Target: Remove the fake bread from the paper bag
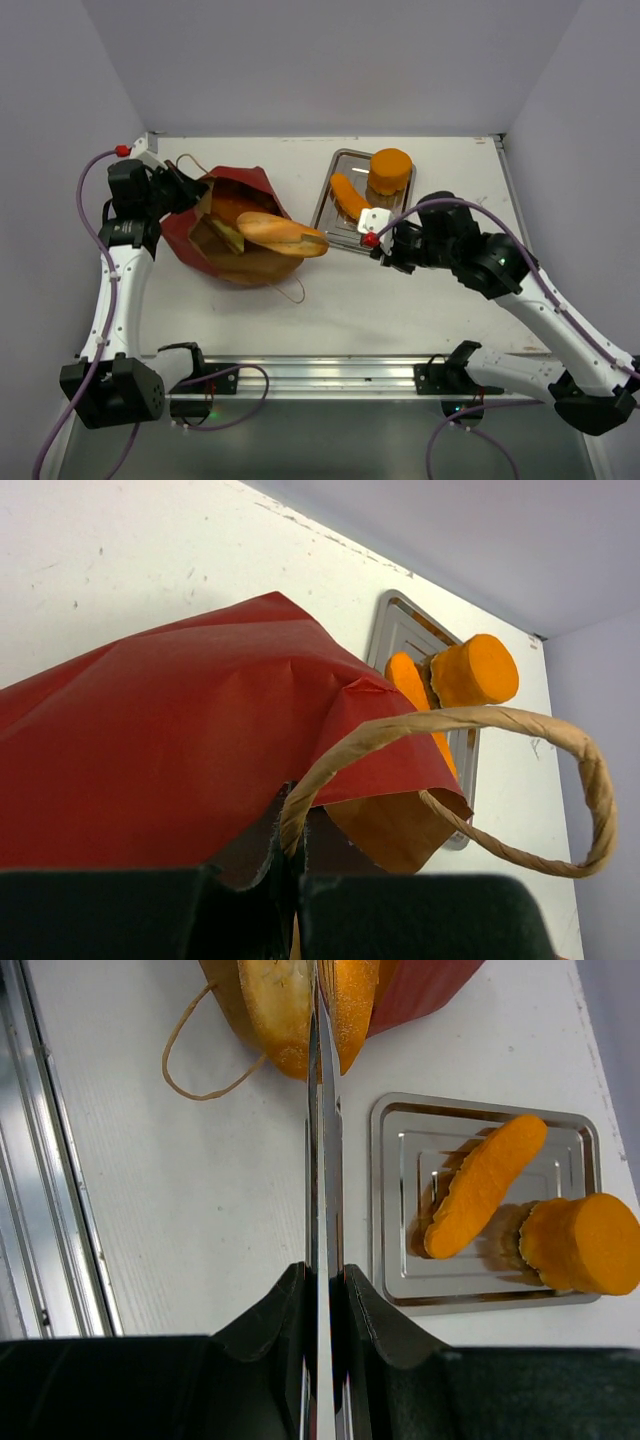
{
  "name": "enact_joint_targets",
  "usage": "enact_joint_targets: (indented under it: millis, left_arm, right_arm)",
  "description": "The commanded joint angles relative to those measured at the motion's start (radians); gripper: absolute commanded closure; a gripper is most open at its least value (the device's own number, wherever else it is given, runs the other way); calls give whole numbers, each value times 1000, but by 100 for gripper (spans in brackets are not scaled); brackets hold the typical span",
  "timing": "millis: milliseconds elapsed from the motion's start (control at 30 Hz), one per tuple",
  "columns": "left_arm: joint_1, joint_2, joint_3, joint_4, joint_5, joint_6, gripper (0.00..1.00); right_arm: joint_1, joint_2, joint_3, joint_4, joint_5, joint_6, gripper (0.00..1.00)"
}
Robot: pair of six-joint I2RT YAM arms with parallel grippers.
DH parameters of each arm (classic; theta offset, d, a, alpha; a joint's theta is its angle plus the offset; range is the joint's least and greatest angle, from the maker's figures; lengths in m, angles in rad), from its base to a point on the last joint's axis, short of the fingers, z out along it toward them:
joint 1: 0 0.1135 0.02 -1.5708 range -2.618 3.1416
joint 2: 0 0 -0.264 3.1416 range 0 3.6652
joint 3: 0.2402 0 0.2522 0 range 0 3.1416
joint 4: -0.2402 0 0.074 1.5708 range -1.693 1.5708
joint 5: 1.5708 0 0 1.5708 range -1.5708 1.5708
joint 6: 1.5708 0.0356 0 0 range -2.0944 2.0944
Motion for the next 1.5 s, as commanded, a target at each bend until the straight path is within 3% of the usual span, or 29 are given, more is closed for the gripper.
enact_joint_targets:
  millis: [0,233,600,900,1233,1467]
  left_arm:
    - [7,21,45,13,-55,-7,100]
    - [5,12,50,-8,-63,3,100]
    - [5,-17,19,-16,-38,27,100]
    - [5,-50,-4,-11,9,49,100]
    - [5,-91,-75,22,50,56,100]
    - [5,-105,-92,24,66,72,100]
  right_arm:
    - [-40,-67,3,37,-62,3,100]
    - [-145,-125,18,43,-41,33,100]
    - [-319,-87,37,85,-68,101,100]
    - [-468,118,47,197,-122,214,100]
    - [-495,395,73,303,-70,368,100]
    - [-504,461,58,366,-1,426,100]
